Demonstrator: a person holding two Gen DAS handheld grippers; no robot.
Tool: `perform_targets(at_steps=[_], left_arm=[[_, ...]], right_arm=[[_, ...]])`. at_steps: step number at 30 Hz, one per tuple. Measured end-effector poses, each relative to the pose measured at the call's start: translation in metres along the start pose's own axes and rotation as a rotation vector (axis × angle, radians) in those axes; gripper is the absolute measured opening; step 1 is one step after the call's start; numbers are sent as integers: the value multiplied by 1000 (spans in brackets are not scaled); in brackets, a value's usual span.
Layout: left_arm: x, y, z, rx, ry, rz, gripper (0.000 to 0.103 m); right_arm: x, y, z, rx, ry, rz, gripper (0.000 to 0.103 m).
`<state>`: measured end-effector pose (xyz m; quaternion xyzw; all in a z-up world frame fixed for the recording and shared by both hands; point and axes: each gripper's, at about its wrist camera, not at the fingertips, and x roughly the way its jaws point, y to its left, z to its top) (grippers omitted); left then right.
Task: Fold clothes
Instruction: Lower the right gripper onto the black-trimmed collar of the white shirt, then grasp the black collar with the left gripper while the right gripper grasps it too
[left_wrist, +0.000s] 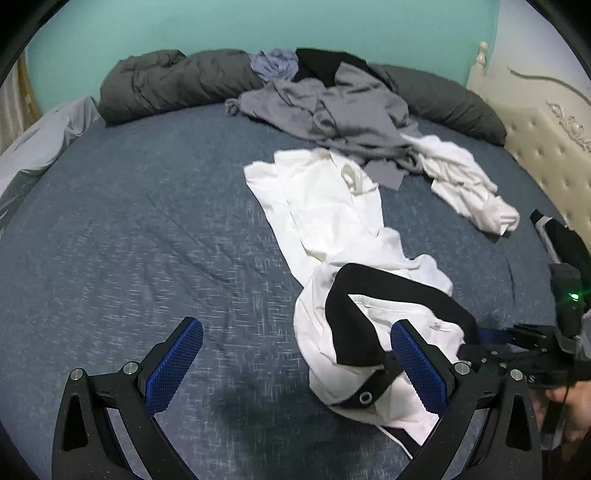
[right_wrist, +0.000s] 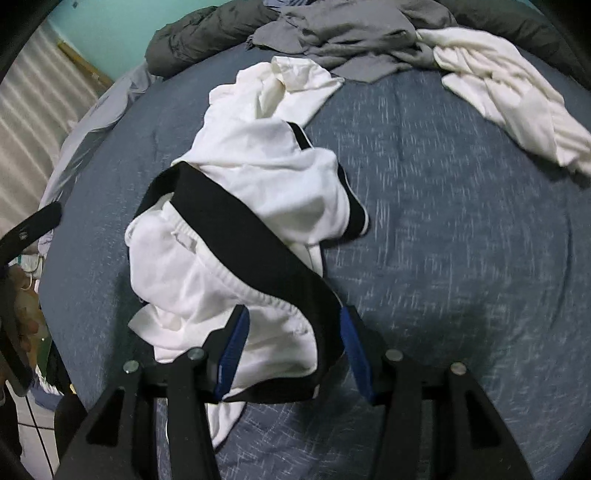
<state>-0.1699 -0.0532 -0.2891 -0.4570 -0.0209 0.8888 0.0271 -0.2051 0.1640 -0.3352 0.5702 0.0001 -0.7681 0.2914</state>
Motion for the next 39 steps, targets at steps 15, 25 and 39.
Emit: perform_targets(at_steps=[15, 25, 39], left_arm=[[65, -6, 6, 34, 39, -72, 82], [80, -13, 8, 49, 72, -140, 53], [88, -11, 10, 78, 91, -166, 14]], right_arm=[[3, -19, -18, 84, -39, 16, 36], [-2, -21, -23, 86, -51, 22, 33], [0, -17, -22, 73, -78, -13, 15]])
